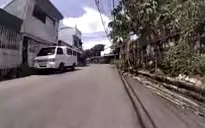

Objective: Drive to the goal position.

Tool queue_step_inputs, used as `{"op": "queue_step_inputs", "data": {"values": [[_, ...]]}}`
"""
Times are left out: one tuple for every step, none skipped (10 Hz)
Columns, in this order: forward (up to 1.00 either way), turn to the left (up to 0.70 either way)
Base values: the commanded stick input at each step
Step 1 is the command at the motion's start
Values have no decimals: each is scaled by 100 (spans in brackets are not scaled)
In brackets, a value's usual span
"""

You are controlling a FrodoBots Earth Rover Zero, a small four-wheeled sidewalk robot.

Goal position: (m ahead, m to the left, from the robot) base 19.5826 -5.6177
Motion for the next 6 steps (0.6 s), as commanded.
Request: {"op": "queue_step_inputs", "data": {"values": [[85,0],[85,0],[85,0],[85,0],[85,0],[85,0]]}}
